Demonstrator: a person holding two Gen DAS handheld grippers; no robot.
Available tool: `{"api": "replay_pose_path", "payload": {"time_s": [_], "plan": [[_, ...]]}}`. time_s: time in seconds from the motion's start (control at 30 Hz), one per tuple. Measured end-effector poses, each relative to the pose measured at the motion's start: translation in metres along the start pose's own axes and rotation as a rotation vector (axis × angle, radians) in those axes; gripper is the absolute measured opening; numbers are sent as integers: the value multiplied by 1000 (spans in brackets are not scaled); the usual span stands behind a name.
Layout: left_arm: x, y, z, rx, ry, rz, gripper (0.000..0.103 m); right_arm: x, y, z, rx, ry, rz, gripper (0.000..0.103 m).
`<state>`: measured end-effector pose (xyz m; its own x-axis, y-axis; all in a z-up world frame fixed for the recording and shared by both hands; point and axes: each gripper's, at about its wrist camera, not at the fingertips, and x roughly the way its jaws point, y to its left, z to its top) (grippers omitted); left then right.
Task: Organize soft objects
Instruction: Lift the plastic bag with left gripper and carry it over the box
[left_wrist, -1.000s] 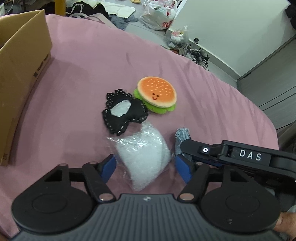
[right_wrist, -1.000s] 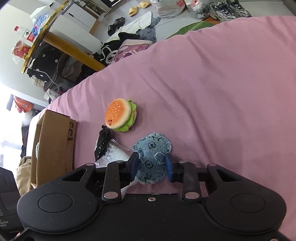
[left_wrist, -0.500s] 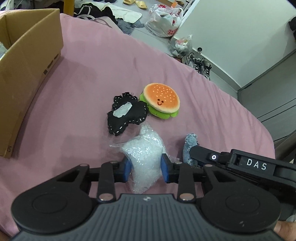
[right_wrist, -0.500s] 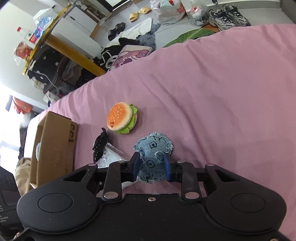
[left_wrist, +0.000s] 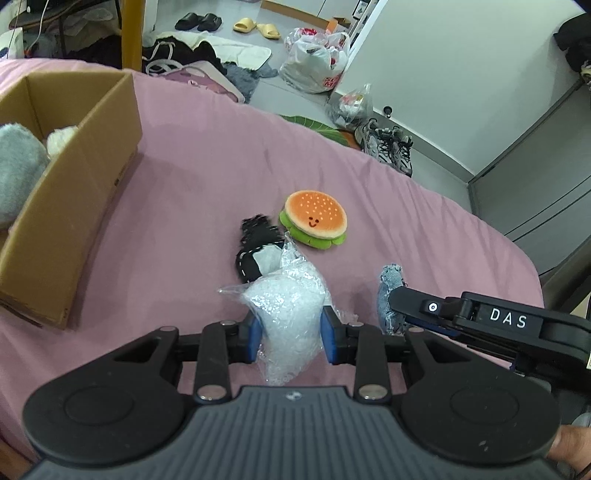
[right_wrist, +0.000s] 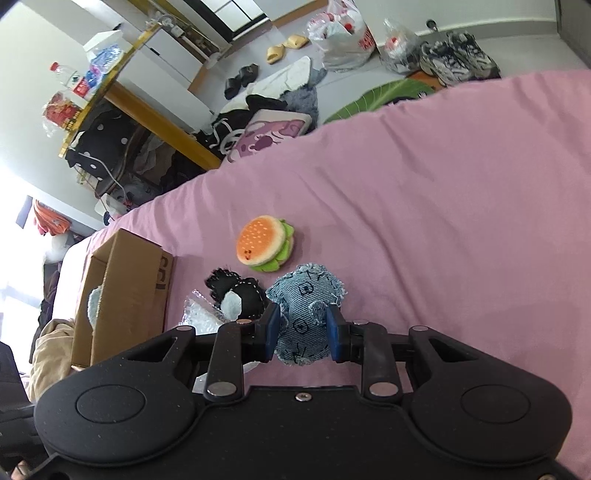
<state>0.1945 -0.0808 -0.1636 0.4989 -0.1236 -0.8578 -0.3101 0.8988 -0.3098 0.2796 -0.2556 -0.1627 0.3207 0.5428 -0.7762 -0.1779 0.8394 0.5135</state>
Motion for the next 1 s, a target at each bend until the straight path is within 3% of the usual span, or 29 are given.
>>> {"api": "replay_pose_path", "payload": {"time_s": [0.83, 0.9, 1.0], "plan": [[-87, 3, 22, 58, -81, -11, 32, -67, 57, 11, -88, -148, 20, 26], [-95, 5, 25, 61, -89, -11, 32, -71, 63, 14, -97, -154, 22, 11], [-104, 8, 29, 60, -102, -9, 32, -77, 72, 17, -107, -162, 31, 9]]}}
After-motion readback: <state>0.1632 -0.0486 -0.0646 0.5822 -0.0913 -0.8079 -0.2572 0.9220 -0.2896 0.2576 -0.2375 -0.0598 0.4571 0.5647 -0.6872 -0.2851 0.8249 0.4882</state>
